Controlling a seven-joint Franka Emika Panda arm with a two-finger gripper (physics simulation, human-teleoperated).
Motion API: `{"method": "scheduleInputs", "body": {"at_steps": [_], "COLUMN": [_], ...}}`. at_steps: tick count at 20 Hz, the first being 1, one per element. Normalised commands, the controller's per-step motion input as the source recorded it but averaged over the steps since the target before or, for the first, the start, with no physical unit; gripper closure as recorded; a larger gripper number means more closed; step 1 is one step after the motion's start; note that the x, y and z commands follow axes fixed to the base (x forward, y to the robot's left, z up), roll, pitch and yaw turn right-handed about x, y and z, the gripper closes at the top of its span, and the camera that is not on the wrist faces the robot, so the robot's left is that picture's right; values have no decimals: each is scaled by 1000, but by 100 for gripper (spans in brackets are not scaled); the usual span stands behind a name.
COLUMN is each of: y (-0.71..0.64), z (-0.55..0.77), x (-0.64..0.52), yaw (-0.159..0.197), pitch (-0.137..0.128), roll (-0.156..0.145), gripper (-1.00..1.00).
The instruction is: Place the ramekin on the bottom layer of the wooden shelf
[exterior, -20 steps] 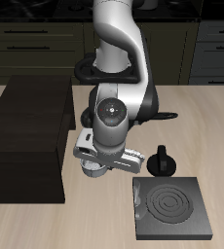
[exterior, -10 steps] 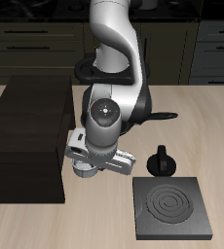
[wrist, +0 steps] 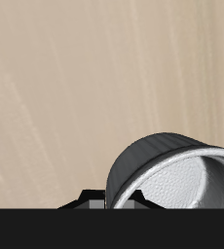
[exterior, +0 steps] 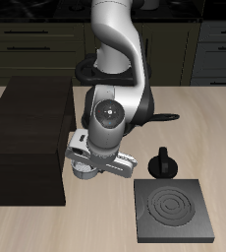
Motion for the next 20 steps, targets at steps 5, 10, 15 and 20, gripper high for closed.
{"method": "scheduleInputs", "body": {"at_steps": [5,10,15,20], "y": [-342,-246,-349,-446], "z": [118,81,96,90], "x": [-33,-31,-39,-27], "yaw": [-12,0,5,0], "pitch": [-10,-10,-1,-6], "roll": [-42,-24,-29,-77], "gripper": [100,100,100,100]}}
